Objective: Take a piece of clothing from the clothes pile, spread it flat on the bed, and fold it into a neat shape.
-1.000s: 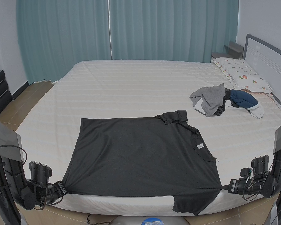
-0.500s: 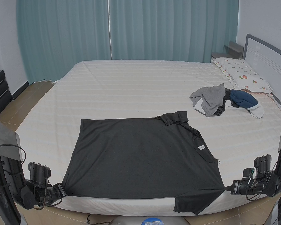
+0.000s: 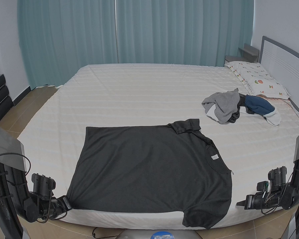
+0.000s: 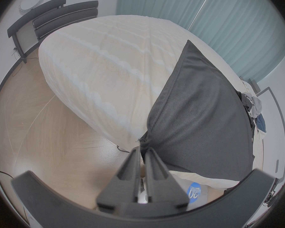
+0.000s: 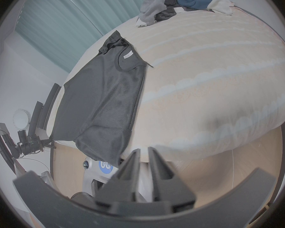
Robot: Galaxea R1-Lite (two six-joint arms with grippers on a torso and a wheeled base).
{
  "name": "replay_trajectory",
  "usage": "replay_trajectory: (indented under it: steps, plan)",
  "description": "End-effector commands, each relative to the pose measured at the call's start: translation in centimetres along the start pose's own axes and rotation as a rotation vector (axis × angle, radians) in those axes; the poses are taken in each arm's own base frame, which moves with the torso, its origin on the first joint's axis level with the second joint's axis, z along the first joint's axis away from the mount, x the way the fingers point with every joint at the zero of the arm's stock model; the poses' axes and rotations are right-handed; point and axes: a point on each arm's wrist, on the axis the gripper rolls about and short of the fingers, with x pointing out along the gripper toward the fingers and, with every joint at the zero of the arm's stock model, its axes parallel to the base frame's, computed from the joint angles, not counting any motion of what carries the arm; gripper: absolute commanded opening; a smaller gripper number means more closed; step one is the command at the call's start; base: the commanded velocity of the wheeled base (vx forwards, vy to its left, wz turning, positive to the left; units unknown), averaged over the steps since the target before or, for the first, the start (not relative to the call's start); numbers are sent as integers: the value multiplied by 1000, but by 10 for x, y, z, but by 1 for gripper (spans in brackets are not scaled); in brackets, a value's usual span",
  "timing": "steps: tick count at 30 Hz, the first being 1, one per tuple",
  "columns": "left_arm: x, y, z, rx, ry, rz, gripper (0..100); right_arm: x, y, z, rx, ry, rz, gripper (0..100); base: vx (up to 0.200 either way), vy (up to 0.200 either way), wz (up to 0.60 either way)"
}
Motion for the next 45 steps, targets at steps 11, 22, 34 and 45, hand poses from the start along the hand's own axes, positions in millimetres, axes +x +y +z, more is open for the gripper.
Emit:
replay_trajectory:
  steps: [11, 22, 34, 45]
  plan:
    - [-12, -6, 10, -12, -91, -81, 100, -6, 5, 10, 19, -107, 38, 100, 0, 0, 0]
    - [-28, -13, 22, -75, -179, -157, 100, -11, 9, 17, 36, -155, 57, 100, 0, 36, 0]
    - [-26, -10, 25, -102, -164, -173, 100, -15, 25, 29, 99, -215, 125, 100, 0, 200, 0]
    - [-23, -13, 29, -133, -162, -202, 100, -18, 31, 40, 157, -265, 162, 100, 0, 18, 0]
